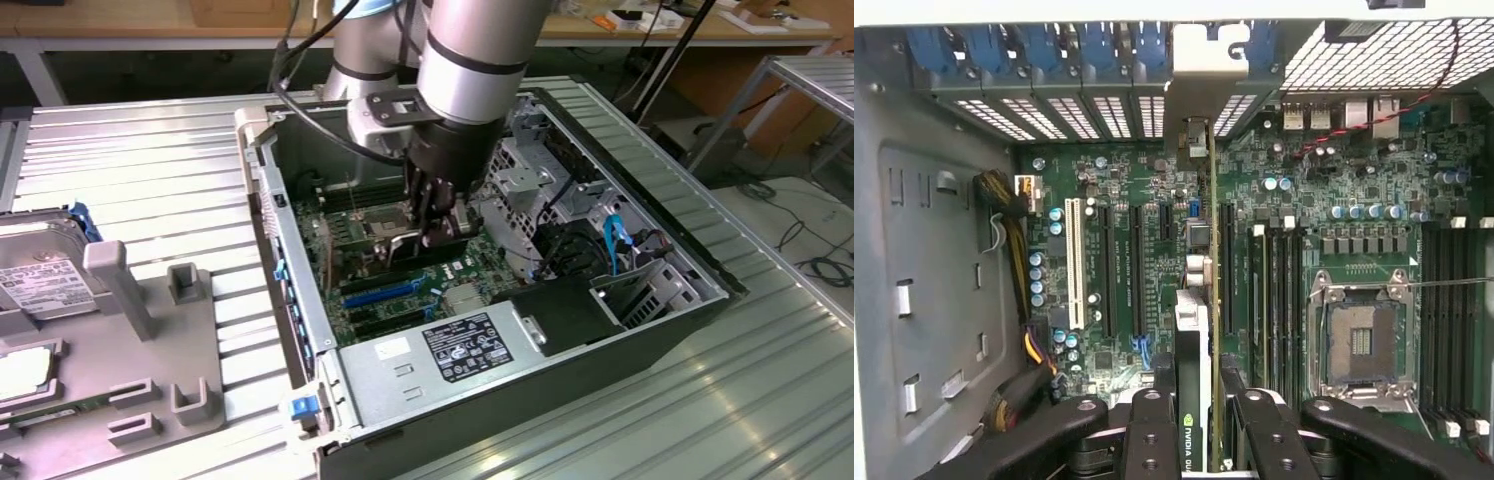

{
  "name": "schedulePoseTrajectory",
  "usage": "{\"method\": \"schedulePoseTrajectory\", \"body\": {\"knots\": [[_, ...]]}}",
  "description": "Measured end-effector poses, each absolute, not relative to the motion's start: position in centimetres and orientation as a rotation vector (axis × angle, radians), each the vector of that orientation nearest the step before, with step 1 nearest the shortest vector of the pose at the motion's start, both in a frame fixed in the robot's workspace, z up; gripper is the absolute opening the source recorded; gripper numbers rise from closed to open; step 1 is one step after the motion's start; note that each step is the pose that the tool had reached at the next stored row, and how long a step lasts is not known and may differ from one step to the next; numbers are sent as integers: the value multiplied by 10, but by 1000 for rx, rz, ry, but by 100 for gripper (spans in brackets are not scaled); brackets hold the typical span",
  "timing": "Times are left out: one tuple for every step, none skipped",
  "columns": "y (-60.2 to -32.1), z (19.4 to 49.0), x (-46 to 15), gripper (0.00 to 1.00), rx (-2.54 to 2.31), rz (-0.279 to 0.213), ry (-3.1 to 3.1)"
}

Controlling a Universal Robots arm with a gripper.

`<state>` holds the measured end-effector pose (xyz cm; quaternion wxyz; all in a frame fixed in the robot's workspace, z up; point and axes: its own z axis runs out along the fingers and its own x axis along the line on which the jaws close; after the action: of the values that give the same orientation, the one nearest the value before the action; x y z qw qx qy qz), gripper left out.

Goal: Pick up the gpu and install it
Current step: 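Insert the gpu into the slot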

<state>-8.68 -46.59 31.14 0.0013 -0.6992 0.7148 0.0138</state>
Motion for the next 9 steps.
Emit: {"method": "schedulePoseTrajectory", "body": {"knots": [[-466,310,-87,27,-2195,43,2244],[-466,307,-87,27,-2195,43,2244],[-466,304,-87,27,-2195,43,2244],[-466,304,-87,27,-2195,43,2244],[-466,304,-87,27,-2195,43,2244],[-464,304,-88,27,-2194,43,2244],[-461,301,-91,27,-2192,41,2244],[-461,297,-94,27,-2191,39,2244],[-460,295,-95,27,-2190,38,2244]]}}
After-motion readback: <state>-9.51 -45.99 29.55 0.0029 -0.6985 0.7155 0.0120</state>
